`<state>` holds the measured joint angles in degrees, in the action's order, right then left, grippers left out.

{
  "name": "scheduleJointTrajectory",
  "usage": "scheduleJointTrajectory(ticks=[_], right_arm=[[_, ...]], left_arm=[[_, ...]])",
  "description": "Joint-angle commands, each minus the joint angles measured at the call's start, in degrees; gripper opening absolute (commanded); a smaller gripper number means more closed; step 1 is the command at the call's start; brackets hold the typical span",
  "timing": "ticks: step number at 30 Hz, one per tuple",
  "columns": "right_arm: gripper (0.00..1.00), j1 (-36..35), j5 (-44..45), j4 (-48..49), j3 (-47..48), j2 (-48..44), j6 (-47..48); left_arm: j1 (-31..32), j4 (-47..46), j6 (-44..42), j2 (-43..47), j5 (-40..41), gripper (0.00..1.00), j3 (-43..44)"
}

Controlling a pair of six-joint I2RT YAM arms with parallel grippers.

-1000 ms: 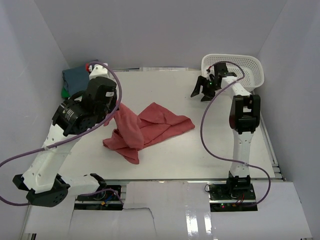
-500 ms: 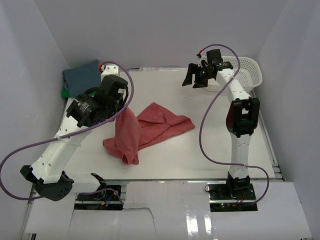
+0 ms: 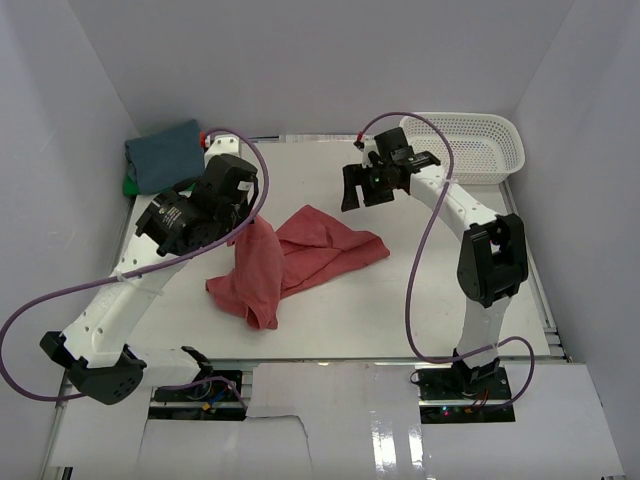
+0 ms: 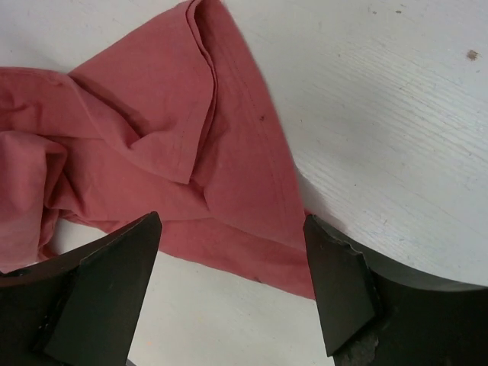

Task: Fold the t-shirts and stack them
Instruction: Flatten out the tshirt

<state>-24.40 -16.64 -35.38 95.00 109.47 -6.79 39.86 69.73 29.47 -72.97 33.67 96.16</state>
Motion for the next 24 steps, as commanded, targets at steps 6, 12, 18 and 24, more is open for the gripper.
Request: scheduleJointTrajectory(ticks=[6,12,18,24], right_arm=[[0.8,-3.46,-1.11,0.84,5.27,6.88,0.9],[0.79,-6.35,-3.22,-1.72,10.3,11.03,0.2],[0.78,-6.89,-5.67,-2.86,9.59,12.87,-1.39],[0.77,-7.32,-7.88,-0.92,5.99,12.78,-2.97]], left_arm=[[-0.22,0.05,1.64,2.04,-1.41,0.0,-0.09],[-0.3,0.75,1.99,2.83,-1.15,0.0,-0.01],[-0.22,0.93,2.25,2.66,-1.06,0.0,-0.44],[-0.3,0.75,2.34,2.39,-0.98,0.0,-0.88]])
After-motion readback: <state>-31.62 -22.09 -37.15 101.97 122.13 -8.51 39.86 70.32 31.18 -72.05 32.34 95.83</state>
